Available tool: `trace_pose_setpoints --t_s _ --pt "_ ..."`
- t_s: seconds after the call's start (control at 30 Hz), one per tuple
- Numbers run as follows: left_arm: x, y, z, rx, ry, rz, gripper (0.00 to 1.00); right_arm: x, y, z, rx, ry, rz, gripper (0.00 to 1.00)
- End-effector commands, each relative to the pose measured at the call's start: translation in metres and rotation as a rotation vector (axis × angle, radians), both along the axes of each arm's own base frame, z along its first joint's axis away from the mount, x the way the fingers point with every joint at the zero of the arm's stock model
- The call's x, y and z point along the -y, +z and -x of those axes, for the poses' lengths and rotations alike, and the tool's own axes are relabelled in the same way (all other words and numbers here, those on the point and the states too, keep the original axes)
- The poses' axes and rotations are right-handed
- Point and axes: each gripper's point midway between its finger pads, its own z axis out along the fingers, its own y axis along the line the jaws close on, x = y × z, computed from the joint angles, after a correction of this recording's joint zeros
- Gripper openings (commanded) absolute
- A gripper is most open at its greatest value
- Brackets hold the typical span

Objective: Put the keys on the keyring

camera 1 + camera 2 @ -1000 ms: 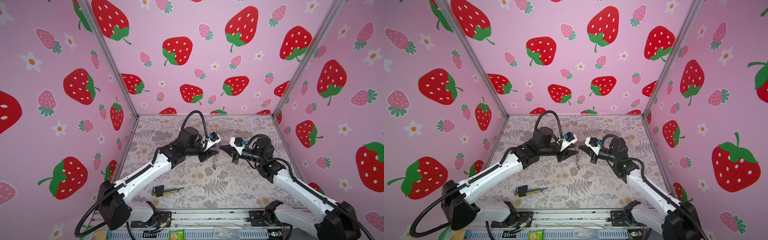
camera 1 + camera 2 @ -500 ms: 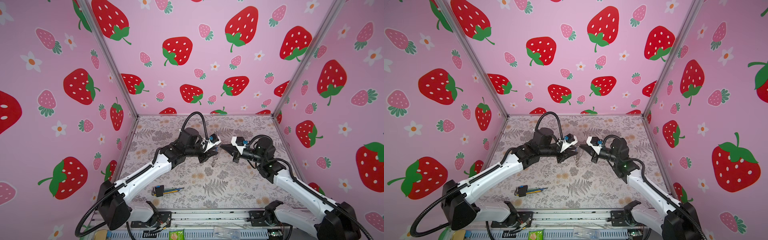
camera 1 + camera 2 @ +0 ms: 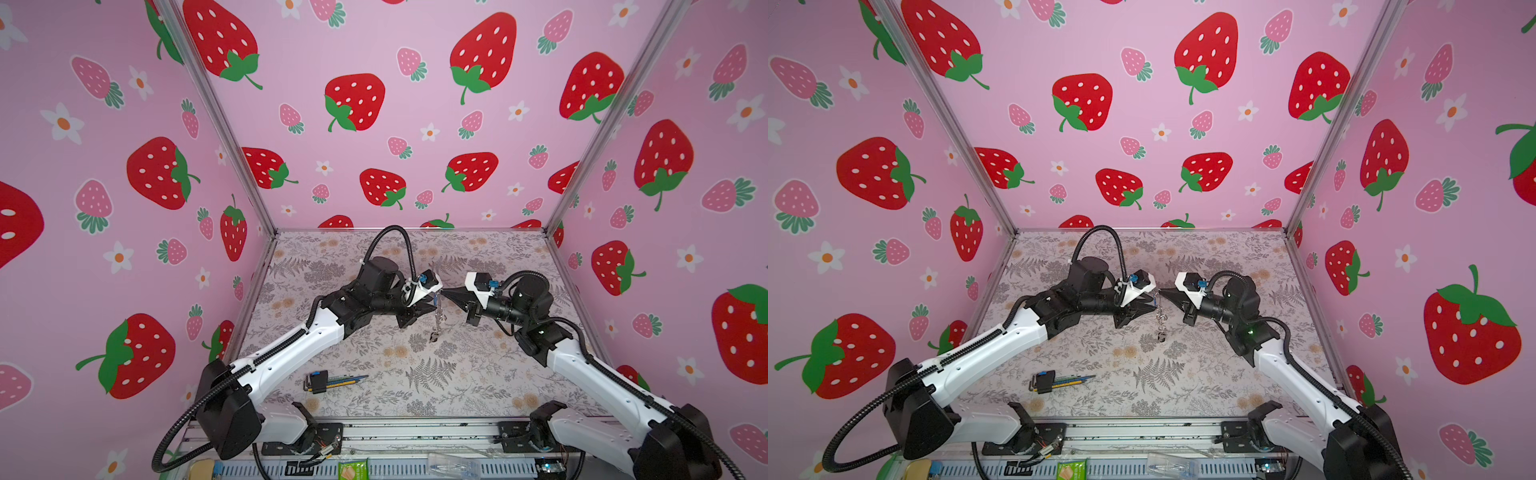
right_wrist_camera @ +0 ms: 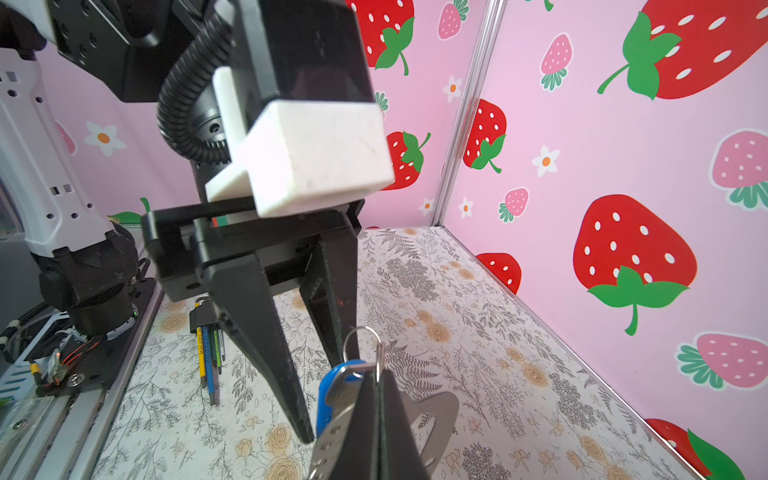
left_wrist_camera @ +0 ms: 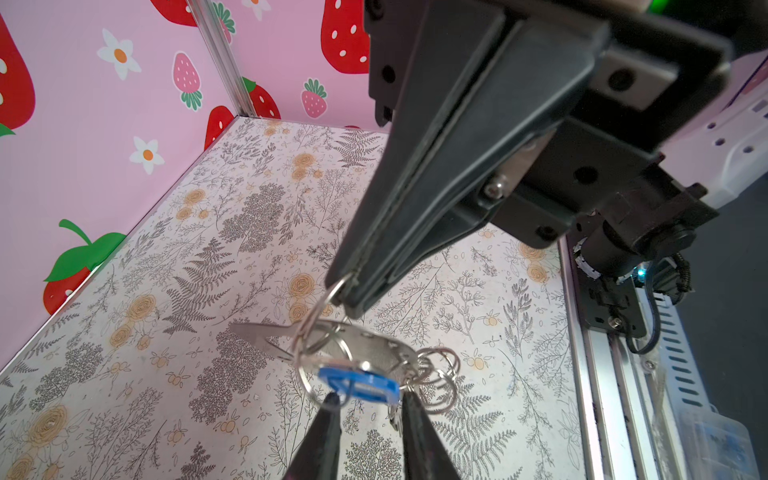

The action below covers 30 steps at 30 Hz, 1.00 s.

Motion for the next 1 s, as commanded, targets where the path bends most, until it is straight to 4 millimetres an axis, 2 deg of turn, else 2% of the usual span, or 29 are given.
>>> trace_pose_setpoints --t_s 0.0,0.13,0.37,0.97 --pt "0.001 0.004 -0.003 0.031 0.006 0.005 0.30 0.001 0.009 0.009 0.029 0.040 -0.029 0.00" --pt "0.003 0.011 -0.006 0.042 0.017 0.025 0.37 -0.001 0.007 0.010 0.018 0.054 -0.029 0.00" --pt "0.010 0.015 -0.001 0.044 -0.015 0.050 0.38 -0.002 0.007 0.012 0.011 0.071 -0.032 0.00" --pt "0.009 0.025 0.000 0.058 -0.007 0.065 0.41 -0.001 0.004 0.009 0.002 0.050 -0.032 0.00"
